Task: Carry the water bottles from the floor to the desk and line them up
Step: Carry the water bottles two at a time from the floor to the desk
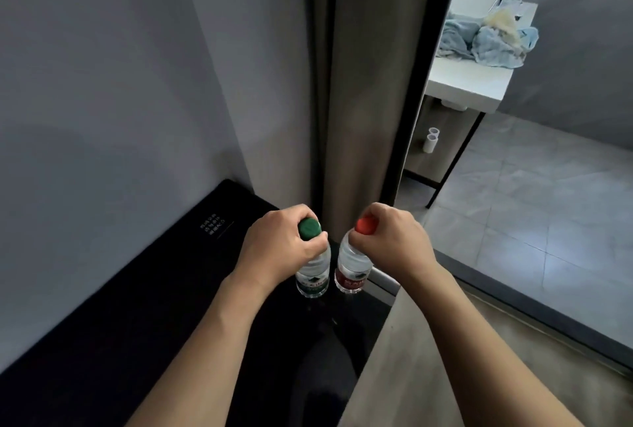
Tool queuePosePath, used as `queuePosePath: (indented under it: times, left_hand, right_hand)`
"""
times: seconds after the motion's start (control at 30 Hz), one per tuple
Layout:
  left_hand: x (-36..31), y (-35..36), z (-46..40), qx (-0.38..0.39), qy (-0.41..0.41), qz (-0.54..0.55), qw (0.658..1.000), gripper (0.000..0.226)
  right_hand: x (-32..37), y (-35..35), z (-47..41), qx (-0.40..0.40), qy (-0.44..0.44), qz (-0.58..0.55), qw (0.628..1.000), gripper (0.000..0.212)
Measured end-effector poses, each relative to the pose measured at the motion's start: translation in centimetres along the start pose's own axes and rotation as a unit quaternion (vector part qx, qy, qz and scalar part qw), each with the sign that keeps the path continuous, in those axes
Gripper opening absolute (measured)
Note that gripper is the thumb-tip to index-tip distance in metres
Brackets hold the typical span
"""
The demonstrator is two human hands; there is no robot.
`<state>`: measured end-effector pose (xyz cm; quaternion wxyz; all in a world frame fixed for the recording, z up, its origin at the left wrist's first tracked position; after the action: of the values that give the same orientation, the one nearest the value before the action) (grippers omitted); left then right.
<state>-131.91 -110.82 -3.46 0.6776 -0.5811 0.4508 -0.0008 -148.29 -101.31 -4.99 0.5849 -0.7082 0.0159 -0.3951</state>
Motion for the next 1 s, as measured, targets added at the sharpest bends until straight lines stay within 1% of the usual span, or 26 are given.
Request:
queuePosePath:
  times: [0.1, 0.27, 0.33, 0.43, 0.63, 0.77, 0.87, 1.0]
  left_hand:
    - [1.5, -0.4, -1.7, -0.022, -0.017, -0.003, 1.0, 0.022]
    - [3.7, -0.8, -3.8, -0.06, -0.07, -0.006, 0.996, 0.022]
    - [4.3, -1.1, -4.0, -0.079, -0.1, -0.016, 0.992, 0.021]
    - [5.2, -1.8, -4.4, -0.112, -0.147, -0.028, 0.982, 0.02]
    - [8.1, -3.9, -4.1, -0.172, -0.219, -0.045, 0.959, 0.02]
    - [10.9, -5.4, -3.9, -0.201, -0.254, -0.068, 0.943, 0.02]
    - [13.4, -5.9, -4.0, -0.204, -0.281, -0.081, 0.934, 0.02]
    - [16.6, -6.0, -4.4, -0.201, -0.316, -0.101, 0.922, 0.019]
  right_hand:
    - [1.1, 0.9, -2.3, 0.008, -0.02, 0.003, 1.0, 0.016]
    - [2.0, 2.9, -6.3, 0.046, -0.06, 0.013, 0.997, 0.016]
    - [2.5, 3.8, -7.6, 0.072, -0.083, 0.015, 0.994, 0.019]
    - [3.8, 4.6, -10.0, 0.104, -0.13, 0.012, 0.986, 0.018]
    - [8.6, 6.8, -13.6, 0.169, -0.235, 0.028, 0.957, 0.021]
    - [12.2, 9.6, -16.0, 0.215, -0.291, 0.042, 0.931, 0.012]
    - [14.8, 12.2, -17.5, 0.253, -0.325, 0.058, 0.909, 0.01]
    - [17.6, 15.3, -19.2, 0.273, -0.351, 0.073, 0.892, 0.019]
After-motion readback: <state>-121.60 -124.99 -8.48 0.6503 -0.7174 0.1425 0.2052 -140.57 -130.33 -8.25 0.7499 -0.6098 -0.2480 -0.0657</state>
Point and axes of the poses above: each hand's wrist, its own z-axis away from the middle knuckle, its own y-axis out of the palm, x = y × z, the point moved 6 cm from there along -z, towards the middle knuckle, and after that the axes turned 1 degree about z, right-handed, at the moved point
